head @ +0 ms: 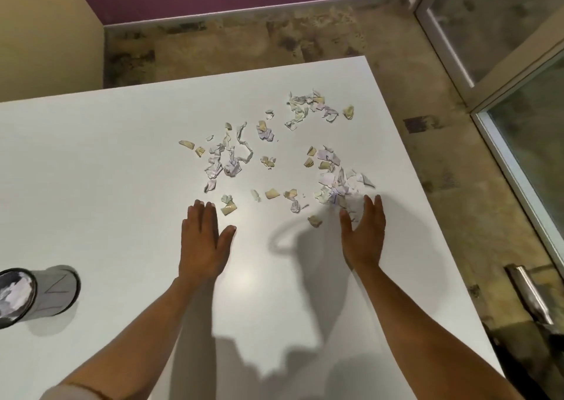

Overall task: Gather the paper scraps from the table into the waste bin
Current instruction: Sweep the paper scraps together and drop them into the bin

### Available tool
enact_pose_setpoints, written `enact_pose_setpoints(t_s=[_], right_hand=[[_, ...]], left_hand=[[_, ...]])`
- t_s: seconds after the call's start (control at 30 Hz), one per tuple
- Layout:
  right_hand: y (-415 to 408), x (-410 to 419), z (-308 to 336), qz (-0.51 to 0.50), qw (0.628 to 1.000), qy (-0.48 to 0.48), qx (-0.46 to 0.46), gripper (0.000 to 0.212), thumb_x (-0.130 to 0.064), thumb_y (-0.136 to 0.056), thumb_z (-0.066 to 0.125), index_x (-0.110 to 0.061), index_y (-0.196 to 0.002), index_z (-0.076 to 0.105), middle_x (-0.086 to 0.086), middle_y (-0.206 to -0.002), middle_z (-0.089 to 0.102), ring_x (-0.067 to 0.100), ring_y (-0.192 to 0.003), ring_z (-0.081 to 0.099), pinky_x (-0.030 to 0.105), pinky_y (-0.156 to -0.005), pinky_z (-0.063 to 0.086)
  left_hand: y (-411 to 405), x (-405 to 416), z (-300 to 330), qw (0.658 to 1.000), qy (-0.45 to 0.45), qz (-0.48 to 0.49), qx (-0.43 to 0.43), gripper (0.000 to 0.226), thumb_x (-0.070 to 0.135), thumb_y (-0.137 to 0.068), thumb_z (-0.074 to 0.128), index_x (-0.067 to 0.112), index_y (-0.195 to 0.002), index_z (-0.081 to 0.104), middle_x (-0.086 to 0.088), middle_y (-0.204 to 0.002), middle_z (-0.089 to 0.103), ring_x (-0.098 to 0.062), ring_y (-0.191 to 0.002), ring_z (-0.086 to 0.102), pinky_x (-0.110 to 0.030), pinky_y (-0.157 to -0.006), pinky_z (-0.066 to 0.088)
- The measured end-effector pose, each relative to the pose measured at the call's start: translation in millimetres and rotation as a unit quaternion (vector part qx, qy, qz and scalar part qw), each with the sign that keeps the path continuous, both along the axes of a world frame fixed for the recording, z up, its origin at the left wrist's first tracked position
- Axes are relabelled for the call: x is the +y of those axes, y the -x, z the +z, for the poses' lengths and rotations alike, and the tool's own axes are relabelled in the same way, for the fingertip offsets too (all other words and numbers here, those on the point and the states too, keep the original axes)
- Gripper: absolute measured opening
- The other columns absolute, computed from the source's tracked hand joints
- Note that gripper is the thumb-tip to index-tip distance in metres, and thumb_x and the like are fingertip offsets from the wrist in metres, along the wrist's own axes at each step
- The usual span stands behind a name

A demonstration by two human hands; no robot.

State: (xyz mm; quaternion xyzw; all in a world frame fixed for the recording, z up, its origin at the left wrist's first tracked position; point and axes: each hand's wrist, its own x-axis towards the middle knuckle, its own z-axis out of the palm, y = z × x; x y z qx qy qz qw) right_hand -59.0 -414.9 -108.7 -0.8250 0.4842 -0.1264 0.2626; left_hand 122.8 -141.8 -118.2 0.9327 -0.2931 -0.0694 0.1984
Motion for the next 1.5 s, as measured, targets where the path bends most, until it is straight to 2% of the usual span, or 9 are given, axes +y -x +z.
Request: enact_pose_setpoints(t_s=[0.2, 0.4, 0.53, 0.67, 0.9, 1.0, 1.1, 1.33, 1.5], right_hand=[[-37, -36, -22, 0.050, 0.998, 0.008, 0.023, 0.080, -0.065, -0.092, 0.030, -0.013, -0.152, 0.023, 0.012, -0.162, 0.013, 0.025, -0.149, 0.011, 0.043, -0.122, 0.010], [-55, -31, -31, 0.183, 0.979, 0.062, 0.066, 0.069, -0.058, -0.098, 0.020, -0.015, -0.152, 0.025, 0.008, -0.160, 0.022, 0.024, -0.149, 0.014, 0.041, -0.122, 0.005], [-56, -32, -27, 0.209, 0.977, 0.038, -0.019, 0.061, -0.053, -0.100, 0.025, -0.016, -0.147, 0.035, 0.005, -0.155, 0.036, 0.019, -0.146, 0.024, 0.037, -0.120, 0.019], [-73, -49, -20, 0.137, 0.988, 0.008, -0.069, 0.065, -0.059, -0.097, 0.031, -0.018, -0.148, 0.031, 0.006, -0.155, 0.033, 0.020, -0.146, 0.024, 0.042, -0.117, 0.029], [-112, -66, -20, 0.215, 0.975, 0.005, 0.059, 0.073, -0.061, -0.096, 0.028, -0.016, -0.153, 0.021, 0.006, -0.162, 0.015, 0.019, -0.150, 0.010, 0.043, -0.122, 0.008], [-115, -57, -21, 0.248, 0.964, 0.020, 0.093, 0.069, -0.058, -0.098, 0.025, -0.015, -0.153, 0.022, 0.005, -0.161, 0.018, 0.019, -0.150, 0.010, 0.038, -0.122, 0.003], [-107, -44, -20, 0.273, 0.956, 0.028, 0.101, 0.071, -0.059, -0.097, 0.015, -0.016, -0.153, 0.024, 0.001, -0.161, 0.019, 0.017, -0.150, 0.010, 0.035, -0.122, 0.001], [-82, -29, -12, 0.313, 0.946, -0.012, 0.087, 0.055, -0.044, -0.101, 0.034, -0.016, -0.149, 0.033, -0.001, -0.161, 0.021, 0.016, -0.149, 0.014, 0.034, -0.122, 0.009], [-66, -27, 5, 0.303, 0.948, -0.023, 0.098, 0.056, -0.051, -0.093, 0.049, -0.023, -0.142, 0.042, -0.002, -0.152, 0.039, 0.020, -0.142, 0.030, 0.039, -0.112, 0.035]], left_hand=[[-46, -40, -3, 0.999, 0.006, 0.034, -0.007, 0.065, 0.048, -0.095, 0.044, 0.002, -0.140, 0.034, -0.018, -0.140, 0.038, -0.037, -0.129, 0.034, -0.052, -0.100, 0.033], [-40, -54, -18, 0.997, -0.060, -0.038, -0.010, 0.065, 0.051, -0.099, 0.027, 0.013, -0.151, 0.027, -0.008, -0.160, 0.019, -0.028, -0.149, 0.010, -0.052, -0.118, 0.005], [-45, -57, -13, 0.993, 0.003, -0.113, 0.017, 0.055, 0.042, -0.100, 0.032, 0.013, -0.147, 0.037, -0.007, -0.157, 0.028, -0.026, -0.148, 0.016, -0.051, -0.117, 0.017], [-83, -65, 1, 0.998, 0.026, -0.033, -0.036, 0.052, 0.037, -0.099, 0.041, 0.005, -0.140, 0.045, -0.016, -0.151, 0.037, -0.033, -0.145, 0.023, -0.050, -0.111, 0.027], [-143, -93, 11, 0.997, -0.005, 0.081, 0.015, 0.073, 0.052, -0.093, 0.042, 0.002, -0.145, 0.034, -0.025, -0.153, 0.025, -0.040, -0.143, 0.021, -0.055, -0.113, 0.021], [-136, -106, 3, 0.999, -0.036, 0.024, 0.013, 0.065, 0.052, -0.098, 0.039, 0.010, -0.147, 0.032, -0.016, -0.154, 0.029, -0.035, -0.144, 0.021, -0.056, -0.113, 0.016], [-117, -116, 1, 0.996, -0.028, -0.079, 0.004, 0.057, 0.052, -0.098, 0.027, 0.014, -0.138, 0.042, -0.005, -0.142, 0.045, -0.029, -0.134, 0.036, -0.053, -0.105, 0.027], [-67, -101, 0, 0.982, 0.000, -0.174, 0.069, 0.046, 0.043, -0.100, 0.042, 0.018, -0.138, 0.050, -0.007, -0.149, 0.043, -0.026, -0.144, 0.028, -0.049, -0.116, 0.015], [-52, -93, 16, 0.984, 0.027, -0.166, 0.051, 0.055, 0.050, -0.090, 0.059, 0.016, -0.133, 0.057, -0.008, -0.140, 0.052, -0.029, -0.132, 0.045, -0.035, -0.108, 0.030]])
